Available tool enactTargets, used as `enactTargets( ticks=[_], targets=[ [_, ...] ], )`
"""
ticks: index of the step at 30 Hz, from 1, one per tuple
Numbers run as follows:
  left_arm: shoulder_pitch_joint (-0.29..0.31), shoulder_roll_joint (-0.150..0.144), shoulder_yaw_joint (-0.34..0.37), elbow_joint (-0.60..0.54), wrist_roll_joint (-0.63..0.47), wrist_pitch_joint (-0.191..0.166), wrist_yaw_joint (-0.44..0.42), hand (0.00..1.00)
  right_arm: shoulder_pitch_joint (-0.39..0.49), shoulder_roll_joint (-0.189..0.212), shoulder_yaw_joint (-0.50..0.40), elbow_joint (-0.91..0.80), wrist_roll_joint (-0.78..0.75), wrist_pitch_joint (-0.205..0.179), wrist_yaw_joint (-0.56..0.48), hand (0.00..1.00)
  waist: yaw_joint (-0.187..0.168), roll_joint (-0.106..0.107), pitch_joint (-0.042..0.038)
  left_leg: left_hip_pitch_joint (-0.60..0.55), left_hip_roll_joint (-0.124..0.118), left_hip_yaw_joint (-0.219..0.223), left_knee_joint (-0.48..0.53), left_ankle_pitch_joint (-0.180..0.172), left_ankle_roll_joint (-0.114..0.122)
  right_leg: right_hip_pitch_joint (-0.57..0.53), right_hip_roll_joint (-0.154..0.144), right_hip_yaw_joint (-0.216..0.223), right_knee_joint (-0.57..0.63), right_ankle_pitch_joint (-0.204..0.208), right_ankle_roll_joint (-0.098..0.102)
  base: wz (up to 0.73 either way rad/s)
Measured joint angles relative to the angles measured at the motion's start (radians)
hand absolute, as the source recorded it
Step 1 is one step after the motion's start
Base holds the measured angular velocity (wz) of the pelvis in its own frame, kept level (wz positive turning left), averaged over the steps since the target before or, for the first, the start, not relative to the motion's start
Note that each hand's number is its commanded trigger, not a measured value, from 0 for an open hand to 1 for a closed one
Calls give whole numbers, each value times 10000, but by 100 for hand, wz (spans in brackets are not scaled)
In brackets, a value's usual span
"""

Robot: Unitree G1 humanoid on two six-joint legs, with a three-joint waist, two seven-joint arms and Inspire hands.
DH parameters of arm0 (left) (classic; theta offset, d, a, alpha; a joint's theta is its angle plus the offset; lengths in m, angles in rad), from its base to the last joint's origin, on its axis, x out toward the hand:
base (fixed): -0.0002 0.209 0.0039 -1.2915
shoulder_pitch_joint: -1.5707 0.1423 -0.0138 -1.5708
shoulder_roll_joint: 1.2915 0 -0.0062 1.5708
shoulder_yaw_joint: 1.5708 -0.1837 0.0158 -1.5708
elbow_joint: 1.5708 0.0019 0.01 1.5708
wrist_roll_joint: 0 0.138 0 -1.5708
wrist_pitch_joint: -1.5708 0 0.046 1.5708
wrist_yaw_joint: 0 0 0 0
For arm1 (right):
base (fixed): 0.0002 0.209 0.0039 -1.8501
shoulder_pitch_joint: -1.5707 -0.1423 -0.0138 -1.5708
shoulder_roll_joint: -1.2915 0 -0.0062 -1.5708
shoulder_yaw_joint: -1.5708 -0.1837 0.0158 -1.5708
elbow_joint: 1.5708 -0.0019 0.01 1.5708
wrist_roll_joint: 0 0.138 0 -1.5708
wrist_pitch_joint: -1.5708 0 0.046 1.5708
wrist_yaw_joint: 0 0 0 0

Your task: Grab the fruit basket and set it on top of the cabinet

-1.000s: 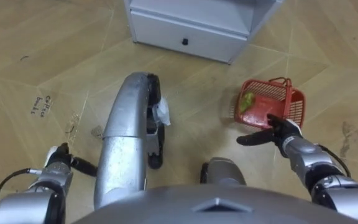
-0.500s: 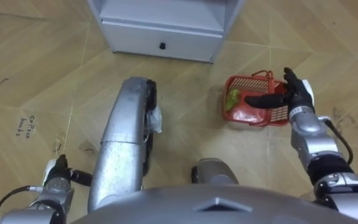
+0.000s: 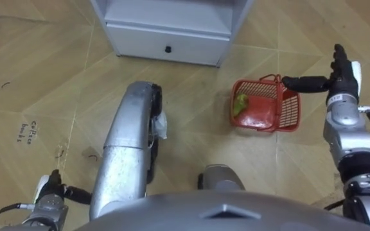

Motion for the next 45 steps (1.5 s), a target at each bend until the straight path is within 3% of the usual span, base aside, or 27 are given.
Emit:
enactTargets(
  ticks=[5,11,13,17,20,24,28,38,39,42,45],
  targets=[
    [123,-3,-427,54,-14,6,-187,0,-200,-168,3,918,267,-5,86,0,122,118,89,-75,-2,8,7,5,-5,-61,1,-16,-11,4,8,1],
    [101,14,-415,66,-196,34,-469,0,-594,-295,31,1636,439,5,457,0,272,309,108,-382,14,93,-51,41,-12,-468,-60,101,46,2,11,0],
    [65,26,-415,50,-195,46,-590,0,-1010,-325,31,2143,444,10,501,0,313,423,155,-420,26,99,-54,44,-20,-519,-48,103,51,3,12,0],
    [37,93,-415,62,-203,55,-915,0,-1256,-625,141,2788,1156,17,821,0,584,537,133,-588,6,132,-115,91,-43,-724,-66,114,85,1,14,3],
    [54,211,-423,63,-210,304,-1096,0,-1309,-836,342,3060,1480,55,1121,0,803,562,134,-758,9,89,-144,154,-107,-905,-41,93,128,-3,23,6],
    [177,251,-425,51,-266,470,-1323,0,-1511,-1050,364,3738,1817,54,1446,0,1019,679,194,-825,5,67,-164,188,-124,-947,-35,-24,124,-19,54,5],
    [299,307,-420,49,-267,529,-1443,0,-1509,-1370,363,4179,2338,79,1627,0,1229,825,187,-934,4,74,-164,219,-117,-1045,-25,-56,146,-26,70,2],
    [301,272,-423,21,-265,659,-1566,0,-1528,-1606,363,4619,3739,87,2031,0,1376,901,196,-1251,18,126,-160,261,-95,-1418,-71,-10,222,-36,87,0],
    [304,250,-442,22,-269,671,-1566,0,-1528,-1615,363,4653,3943,87,2081,0,1379,943,224,-1264,31,125,-160,274,-102,-1440,-62,-8,256,-36,87,-4],
    [320,242,-670,-6,-294,673,-1567,0,-1526,-1718,653,4827,4634,115,2239,0,1485,1014,214,-1366,189,218,-166,321,-52,-1655,-46,150,380,-50,105,-8],
    [344,239,-1012,-76,-422,672,-1566,0,-1539,-1766,724,5041,5274,270,2313,0,1498,1150,197,-1443,176,289,-171,392,7,-1741,-80,203,424,-63,106,-2]
  ],
)
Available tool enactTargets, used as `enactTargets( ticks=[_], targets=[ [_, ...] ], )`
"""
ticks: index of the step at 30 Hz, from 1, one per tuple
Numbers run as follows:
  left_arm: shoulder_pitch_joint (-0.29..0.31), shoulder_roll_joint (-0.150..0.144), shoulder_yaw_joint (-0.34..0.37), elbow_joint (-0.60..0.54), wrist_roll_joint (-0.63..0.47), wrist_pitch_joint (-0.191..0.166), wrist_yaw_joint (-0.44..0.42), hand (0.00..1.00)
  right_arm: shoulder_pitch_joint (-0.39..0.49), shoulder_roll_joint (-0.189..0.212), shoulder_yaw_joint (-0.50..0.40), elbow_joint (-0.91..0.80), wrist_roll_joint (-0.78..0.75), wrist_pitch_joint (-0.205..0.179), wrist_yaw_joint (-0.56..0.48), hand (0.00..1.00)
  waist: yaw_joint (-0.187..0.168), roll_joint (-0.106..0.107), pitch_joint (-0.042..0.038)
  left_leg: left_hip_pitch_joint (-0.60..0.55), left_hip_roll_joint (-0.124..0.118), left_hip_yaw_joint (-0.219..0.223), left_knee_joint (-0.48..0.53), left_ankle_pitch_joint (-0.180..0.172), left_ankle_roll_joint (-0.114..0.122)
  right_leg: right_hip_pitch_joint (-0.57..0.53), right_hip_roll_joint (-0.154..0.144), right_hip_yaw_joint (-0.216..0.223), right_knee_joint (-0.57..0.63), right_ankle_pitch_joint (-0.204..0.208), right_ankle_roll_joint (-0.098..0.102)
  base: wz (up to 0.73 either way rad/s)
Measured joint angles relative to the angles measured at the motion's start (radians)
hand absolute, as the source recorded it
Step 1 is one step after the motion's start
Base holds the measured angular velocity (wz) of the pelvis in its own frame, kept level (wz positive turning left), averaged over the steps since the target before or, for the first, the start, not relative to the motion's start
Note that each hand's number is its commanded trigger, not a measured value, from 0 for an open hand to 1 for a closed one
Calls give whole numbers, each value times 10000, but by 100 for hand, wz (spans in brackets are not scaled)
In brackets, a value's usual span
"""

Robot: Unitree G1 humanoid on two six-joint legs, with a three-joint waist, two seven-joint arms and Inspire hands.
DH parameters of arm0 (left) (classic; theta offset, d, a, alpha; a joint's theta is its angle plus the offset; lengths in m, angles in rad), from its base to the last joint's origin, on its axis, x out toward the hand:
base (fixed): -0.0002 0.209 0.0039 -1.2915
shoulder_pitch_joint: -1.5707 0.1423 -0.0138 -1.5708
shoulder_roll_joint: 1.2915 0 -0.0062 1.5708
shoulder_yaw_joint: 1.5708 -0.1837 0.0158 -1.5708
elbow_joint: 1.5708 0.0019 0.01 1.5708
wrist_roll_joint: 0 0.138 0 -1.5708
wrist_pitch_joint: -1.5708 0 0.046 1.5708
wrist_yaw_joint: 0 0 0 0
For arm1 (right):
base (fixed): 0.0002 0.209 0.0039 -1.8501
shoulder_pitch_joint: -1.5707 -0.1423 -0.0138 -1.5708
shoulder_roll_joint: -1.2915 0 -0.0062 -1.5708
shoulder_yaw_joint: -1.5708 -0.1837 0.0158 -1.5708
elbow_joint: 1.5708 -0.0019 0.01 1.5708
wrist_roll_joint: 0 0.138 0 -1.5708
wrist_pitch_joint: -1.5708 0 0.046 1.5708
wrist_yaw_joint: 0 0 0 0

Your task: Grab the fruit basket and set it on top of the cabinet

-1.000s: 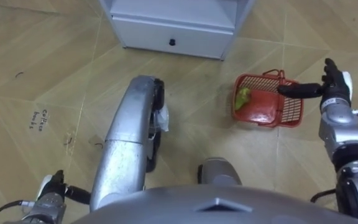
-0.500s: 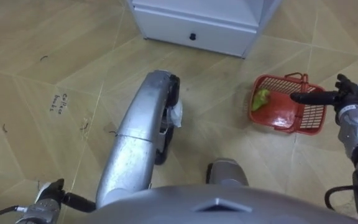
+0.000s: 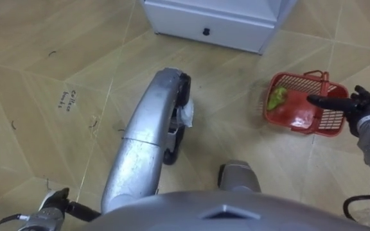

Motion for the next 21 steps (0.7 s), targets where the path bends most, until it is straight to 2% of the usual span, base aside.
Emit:
enactTargets(
  ticks=[3,7,14,18,21],
  targets=[
    [255,-3,-220,-306,-261,-3,-7,0,-161,-31,1,425,609,111,137,0,-14,96,5,-9,-6,91,-3,44,88,-18,-136,21,19,-10,7,0],
    [413,1,-418,-307,-260,1,-41,0,-179,-88,61,615,912,177,489,0,25,106,6,-18,-15,117,-2,68,135,-20,-162,27,46,-12,9,0],
    [415,4,-774,-315,-260,-1,-44,0,-279,-363,790,806,896,240,698,0,150,93,13,-146,11,268,-99,139,194,-249,-331,123,103,-42,69,0],
    [415,5,-885,-323,-261,1,-224,0,-319,-367,1103,1069,849,242,800,0,203,128,37,-208,45,330,-117,145,185,-390,-317,210,144,-43,70,-1],
    [392,7,-921,-344,-260,1,-316,0,-351,-369,1188,1058,817,243,900,0,227,168,23,-249,69,349,-123,155,172,-471,-312,265,194,-44,70,-2]
  ],
)
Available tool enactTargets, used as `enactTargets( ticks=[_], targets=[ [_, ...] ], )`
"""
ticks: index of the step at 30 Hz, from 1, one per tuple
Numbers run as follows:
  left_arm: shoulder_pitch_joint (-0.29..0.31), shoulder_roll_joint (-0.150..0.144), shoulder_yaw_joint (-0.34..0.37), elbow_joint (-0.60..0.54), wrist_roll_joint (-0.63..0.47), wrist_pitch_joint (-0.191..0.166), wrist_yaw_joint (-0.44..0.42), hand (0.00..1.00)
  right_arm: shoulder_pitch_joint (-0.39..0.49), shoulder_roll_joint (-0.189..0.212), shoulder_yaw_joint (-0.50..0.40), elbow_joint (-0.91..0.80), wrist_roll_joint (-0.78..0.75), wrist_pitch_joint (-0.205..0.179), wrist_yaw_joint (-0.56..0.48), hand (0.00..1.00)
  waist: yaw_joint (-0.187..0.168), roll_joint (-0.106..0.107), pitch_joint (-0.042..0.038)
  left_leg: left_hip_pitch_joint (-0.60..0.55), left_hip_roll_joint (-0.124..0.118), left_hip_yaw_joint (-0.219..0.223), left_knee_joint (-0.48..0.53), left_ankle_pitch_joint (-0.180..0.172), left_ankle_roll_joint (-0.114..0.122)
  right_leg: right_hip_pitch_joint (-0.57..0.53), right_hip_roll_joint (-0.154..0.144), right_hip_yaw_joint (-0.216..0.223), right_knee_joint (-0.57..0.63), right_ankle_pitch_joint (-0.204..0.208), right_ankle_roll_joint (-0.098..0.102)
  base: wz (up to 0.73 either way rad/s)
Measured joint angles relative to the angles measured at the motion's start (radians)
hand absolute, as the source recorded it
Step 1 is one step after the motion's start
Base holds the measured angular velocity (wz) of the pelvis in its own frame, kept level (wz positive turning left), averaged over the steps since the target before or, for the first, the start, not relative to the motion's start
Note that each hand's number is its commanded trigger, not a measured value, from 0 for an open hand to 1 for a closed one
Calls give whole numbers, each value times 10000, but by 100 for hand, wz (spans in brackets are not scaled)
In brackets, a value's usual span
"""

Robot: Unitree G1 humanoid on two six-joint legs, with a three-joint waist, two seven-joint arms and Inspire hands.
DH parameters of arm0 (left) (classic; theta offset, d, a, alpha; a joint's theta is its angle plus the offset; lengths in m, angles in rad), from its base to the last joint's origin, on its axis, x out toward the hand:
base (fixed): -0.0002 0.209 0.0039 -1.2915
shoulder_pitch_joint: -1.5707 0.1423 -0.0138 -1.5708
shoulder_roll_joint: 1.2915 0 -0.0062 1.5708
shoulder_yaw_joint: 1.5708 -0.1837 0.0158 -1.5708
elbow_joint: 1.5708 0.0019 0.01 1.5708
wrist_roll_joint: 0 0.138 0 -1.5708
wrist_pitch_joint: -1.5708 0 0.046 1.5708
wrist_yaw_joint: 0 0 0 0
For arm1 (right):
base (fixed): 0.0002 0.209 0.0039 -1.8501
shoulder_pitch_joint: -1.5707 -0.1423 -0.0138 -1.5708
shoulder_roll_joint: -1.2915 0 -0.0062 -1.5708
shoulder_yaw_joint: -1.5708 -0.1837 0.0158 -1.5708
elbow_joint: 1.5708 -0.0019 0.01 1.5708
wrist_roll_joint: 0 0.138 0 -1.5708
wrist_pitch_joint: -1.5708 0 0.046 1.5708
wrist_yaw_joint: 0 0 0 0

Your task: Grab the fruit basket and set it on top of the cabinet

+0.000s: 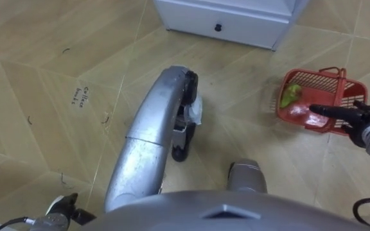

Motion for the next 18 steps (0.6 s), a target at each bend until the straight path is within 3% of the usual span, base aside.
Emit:
enactTargets(
  ticks=[9,16,17,18],
  targets=[
    [-22,3,-179,-1,-61,13,-139,0,-61,3,22,-9,-1068,0,-38,0,149,33,-6,-28,101,66,-12,6,10,-126,-12,114,50,-2,2,-1],
    [-103,0,-455,12,-407,22,-119,0,-575,17,774,-13,-2016,4,-91,0,177,28,7,-29,122,78,-53,42,-13,-186,-19,143,108,-2,4,0],
    [-117,0,-455,13,-408,22,-119,0,-658,16,774,-14,-2133,2,-93,15,193,18,15,-29,122,78,-63,55,-19,-192,-20,145,117,-2,4,0],
    [-118,-1,-455,12,-409,22,-120,0,-731,17,774,-13,-2265,2,-98,63,212,-6,29,-29,124,76,-69,64,-31,-202,-16,154,130,-2,4,0]
  ],
)
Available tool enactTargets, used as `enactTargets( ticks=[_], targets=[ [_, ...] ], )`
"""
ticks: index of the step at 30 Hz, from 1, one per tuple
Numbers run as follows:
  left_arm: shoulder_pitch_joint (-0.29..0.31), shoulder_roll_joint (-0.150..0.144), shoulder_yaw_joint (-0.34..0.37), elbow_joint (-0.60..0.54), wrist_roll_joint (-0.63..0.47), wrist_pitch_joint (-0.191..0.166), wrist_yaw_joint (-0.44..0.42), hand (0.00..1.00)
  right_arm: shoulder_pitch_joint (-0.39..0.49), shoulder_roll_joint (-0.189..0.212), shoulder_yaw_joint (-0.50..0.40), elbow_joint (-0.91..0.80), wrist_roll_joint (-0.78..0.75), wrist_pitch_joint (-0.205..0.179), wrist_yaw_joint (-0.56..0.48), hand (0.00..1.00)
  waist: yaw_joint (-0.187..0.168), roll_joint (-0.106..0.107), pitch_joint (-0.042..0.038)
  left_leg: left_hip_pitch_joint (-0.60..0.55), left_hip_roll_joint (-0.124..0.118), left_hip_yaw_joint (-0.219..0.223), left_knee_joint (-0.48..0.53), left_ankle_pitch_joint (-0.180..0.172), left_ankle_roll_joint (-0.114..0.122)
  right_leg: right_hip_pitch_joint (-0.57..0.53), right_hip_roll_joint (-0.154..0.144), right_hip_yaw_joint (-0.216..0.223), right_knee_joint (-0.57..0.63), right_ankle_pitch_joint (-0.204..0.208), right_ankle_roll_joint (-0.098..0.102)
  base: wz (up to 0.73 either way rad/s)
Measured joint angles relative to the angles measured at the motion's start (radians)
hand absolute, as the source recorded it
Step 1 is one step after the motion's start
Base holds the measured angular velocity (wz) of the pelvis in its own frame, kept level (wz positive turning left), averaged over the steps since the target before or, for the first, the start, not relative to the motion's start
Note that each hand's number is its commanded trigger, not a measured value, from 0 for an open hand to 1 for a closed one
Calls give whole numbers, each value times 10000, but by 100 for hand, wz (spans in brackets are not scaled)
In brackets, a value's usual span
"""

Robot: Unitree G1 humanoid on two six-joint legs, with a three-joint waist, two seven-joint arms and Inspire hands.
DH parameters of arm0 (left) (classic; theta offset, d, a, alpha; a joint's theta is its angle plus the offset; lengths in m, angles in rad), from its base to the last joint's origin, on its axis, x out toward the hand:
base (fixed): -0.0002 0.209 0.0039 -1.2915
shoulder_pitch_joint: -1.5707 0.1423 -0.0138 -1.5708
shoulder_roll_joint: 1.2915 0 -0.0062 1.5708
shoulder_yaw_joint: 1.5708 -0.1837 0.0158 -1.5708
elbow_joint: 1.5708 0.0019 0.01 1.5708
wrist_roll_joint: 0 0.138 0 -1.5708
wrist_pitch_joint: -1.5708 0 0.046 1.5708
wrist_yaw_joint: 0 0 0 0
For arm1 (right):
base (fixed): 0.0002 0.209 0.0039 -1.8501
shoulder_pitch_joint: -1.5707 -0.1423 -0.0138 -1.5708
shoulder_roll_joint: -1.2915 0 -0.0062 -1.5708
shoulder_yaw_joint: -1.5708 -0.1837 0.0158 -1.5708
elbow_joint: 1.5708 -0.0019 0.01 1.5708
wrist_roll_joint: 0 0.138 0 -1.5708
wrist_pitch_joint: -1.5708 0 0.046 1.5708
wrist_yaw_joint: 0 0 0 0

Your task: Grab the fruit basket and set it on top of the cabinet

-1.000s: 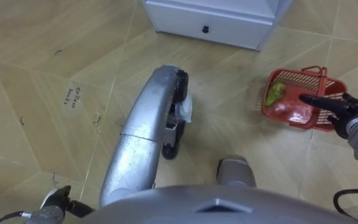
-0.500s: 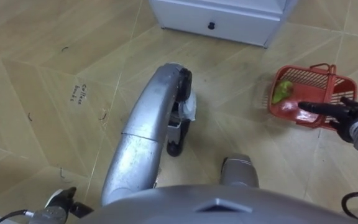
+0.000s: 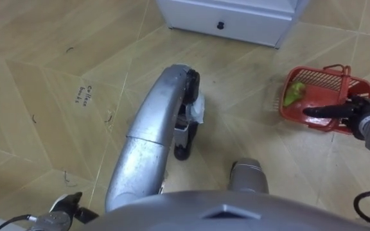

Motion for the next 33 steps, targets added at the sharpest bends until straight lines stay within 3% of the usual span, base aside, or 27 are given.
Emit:
enactTargets(
  ticks=[1,11,21,33],
  targets=[
    [0,0,0,0,-1,0,-2,0,-68,0,0,1,-29,0,-31,100,11,3,8,0,4,-2,-4,9,-15,-7,0,8,14,-1,1,0],
    [-63,-49,-3,-11,-1,33,-5,0,-101,13,-4,0,-30,-5,-151,100,47,-10,21,0,16,-12,-8,42,-20,-14,36,18,60,-4,7,0],
    [-544,-402,-205,-11,-628,71,10,0,-96,283,2,13,7,-1,-318,100,37,-20,31,0,36,-62,59,46,-13,29,71,5,77,-9,5,0],
    [-924,-569,-179,39,-706,290,17,0,-69,480,-29,-54,104,7,-351,100,-65,-46,44,0,-4,-177,130,109,15,159,195,-131,116,-27,-6,1]
  ],
)
